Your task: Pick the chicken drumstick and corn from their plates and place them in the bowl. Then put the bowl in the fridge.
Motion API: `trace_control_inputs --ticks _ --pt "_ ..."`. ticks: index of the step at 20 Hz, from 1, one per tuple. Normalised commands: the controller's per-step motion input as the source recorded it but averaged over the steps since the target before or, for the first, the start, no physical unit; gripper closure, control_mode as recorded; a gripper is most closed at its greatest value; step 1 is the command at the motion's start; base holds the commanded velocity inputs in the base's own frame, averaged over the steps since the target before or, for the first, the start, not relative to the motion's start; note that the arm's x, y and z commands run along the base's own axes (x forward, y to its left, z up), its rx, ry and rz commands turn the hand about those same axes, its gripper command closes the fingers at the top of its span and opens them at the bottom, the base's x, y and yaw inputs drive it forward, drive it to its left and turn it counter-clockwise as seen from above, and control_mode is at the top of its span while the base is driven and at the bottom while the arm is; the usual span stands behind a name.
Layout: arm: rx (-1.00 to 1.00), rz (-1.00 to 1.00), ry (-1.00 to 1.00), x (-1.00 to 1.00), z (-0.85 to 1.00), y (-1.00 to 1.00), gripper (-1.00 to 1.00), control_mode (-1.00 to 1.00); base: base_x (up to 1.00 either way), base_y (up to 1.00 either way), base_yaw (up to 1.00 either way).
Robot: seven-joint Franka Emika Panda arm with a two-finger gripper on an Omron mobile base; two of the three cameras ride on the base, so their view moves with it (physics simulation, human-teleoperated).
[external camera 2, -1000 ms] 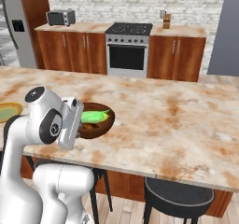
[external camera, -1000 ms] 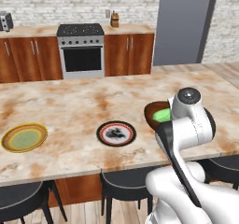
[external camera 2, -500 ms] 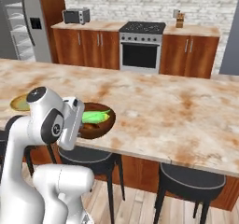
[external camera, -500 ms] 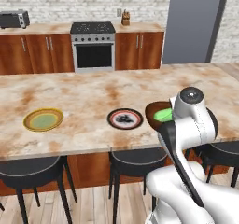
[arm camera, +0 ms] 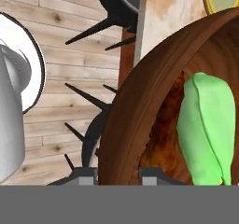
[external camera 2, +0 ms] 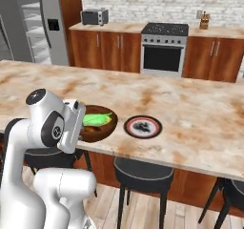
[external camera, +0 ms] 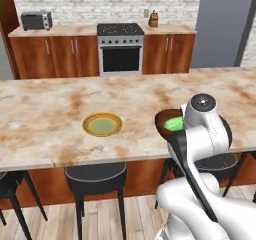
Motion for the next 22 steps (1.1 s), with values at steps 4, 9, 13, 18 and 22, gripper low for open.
trace_control_inputs --ticks 4,9,13,18,22 --pt "0.00 0.00 0.00 0.00 0.00 0.00 1.00 1.00 0.00 0.94 0.00" --pt "0.00 0.00 0.00 0.00 0.00 0.00 1.00 1.00 0.00 0.94 0.00" --pt "0.00 0.00 0.00 0.00 0.00 0.00 1.00 1.00 0.00 0.94 0.00" --pt "0.00 0.00 0.00 0.00 0.00 0.00 1.00 1.00 0.00 0.94 0.00" --pt "0.00 0.00 0.00 0.00 0.00 0.00 1.00 1.00 0.01 0.94 0.02"
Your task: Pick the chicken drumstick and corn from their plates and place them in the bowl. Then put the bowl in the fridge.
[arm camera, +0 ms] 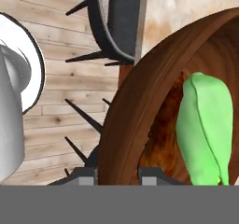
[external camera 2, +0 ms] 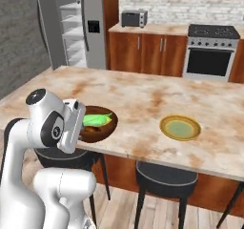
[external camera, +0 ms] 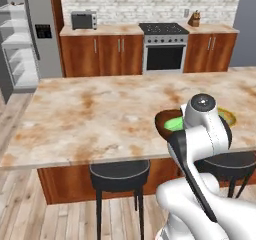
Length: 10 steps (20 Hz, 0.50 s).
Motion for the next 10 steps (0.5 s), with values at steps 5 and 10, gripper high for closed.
trace_control_inputs --ticks 5,10 --pt "0.00 0.00 0.00 0.00 0.00 0.00 1.00 1.00 0.04 0.94 0.00" --pt "0.00 0.00 0.00 0.00 0.00 0.00 1.00 1.00 0.04 0.94 0.00"
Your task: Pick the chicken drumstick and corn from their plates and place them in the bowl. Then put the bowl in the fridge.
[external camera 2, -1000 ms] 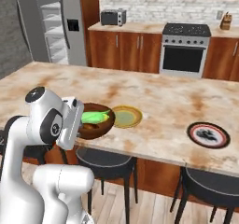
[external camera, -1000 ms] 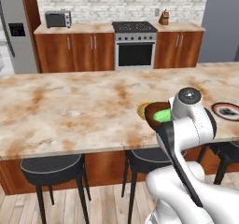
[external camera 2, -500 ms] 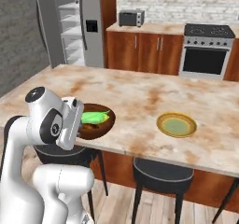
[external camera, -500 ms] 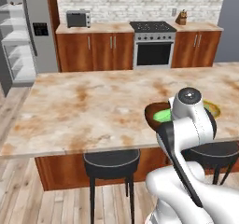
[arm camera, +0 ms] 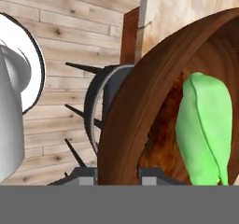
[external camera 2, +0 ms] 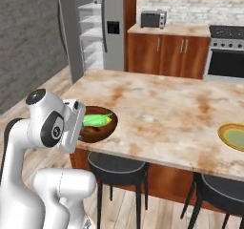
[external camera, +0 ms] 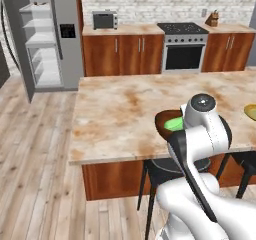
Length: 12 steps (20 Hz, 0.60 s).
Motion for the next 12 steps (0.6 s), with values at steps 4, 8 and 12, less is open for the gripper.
trace_control_inputs --ticks 4,8,12 --pt "0.00 0.00 0.00 0.00 0.00 0.00 1.00 1.00 0.04 0.94 0.00" --pt "0.00 0.00 0.00 0.00 0.00 0.00 1.00 1.00 0.06 0.94 0.00" --pt "0.00 0.00 0.00 0.00 0.00 0.00 1.00 1.00 0.10 0.94 0.00"
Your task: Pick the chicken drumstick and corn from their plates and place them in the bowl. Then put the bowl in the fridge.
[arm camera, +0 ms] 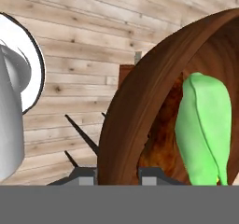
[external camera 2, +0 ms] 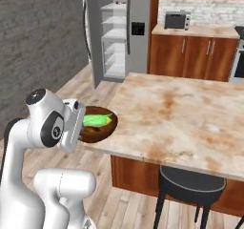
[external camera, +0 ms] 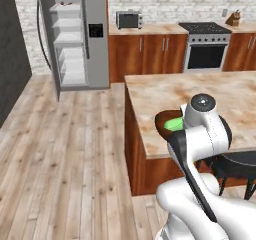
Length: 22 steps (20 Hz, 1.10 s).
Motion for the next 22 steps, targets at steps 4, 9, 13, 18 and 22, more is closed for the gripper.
trace_control_inputs --ticks 4,9,13,18,22 --pt "0.00 0.00 0.00 0.00 0.00 0.00 1.00 1.00 0.14 0.94 0.00" --pt "0.00 0.00 0.00 0.00 0.00 0.00 1.00 1.00 0.28 0.94 0.00" --pt "0.00 0.00 0.00 0.00 0.00 0.00 1.00 1.00 0.49 0.89 0.00" --pt "0.00 0.00 0.00 0.00 0.00 0.00 1.00 1.00 0.66 0.77 0.00" --pt "0.00 0.00 0.00 0.00 0.00 0.00 1.00 1.00 0.85 0.55 -0.05"
